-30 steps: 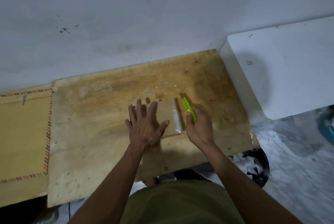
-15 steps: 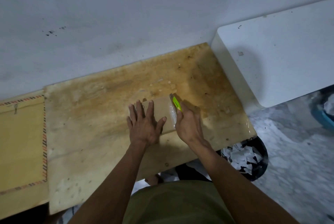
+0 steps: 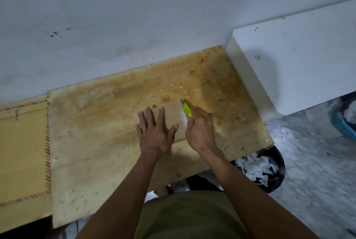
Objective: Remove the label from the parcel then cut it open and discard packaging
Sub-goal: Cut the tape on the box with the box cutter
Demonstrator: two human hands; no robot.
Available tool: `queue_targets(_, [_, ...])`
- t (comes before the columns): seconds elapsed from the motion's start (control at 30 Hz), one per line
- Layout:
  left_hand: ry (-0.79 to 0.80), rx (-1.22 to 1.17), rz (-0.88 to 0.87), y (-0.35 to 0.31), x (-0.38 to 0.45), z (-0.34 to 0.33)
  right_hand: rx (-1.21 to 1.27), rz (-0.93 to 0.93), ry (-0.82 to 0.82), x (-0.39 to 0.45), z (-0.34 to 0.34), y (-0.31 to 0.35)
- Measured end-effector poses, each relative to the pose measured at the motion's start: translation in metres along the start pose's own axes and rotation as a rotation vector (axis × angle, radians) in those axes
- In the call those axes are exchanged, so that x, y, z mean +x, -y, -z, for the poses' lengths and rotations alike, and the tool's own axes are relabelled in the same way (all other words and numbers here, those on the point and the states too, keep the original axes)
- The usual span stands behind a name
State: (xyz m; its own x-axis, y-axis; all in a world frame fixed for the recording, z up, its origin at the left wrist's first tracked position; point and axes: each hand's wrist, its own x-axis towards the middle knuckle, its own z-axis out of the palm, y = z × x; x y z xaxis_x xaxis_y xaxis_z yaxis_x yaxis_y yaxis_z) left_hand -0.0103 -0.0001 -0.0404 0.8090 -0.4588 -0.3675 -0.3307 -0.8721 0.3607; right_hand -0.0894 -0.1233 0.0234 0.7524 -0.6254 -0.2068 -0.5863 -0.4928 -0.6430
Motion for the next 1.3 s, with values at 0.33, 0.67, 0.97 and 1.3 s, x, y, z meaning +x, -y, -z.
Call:
queue_targets(0.33, [0.010,0.001,-0.003,0.000,0.000,0.001,-0.035,-0.017,0.005,0.004,-0.004,-0.001])
queue_targets(0.67, [0.019,0.012,-0.002,-0.002,0.000,0.002,-0.124,-0.033,0.032,0.010,-0.004,0.007])
queue_targets(0.97, [0.015,0.020,0.004,-0.002,0.000,0.000,-0.209,-0.077,0.099,0.001,0.007,0.010])
queue_targets(1.3, [0.002,0.016,0.001,-0.001,0.000,-0.001,-0.290,-0.066,0.103,-0.017,0.004,0.000])
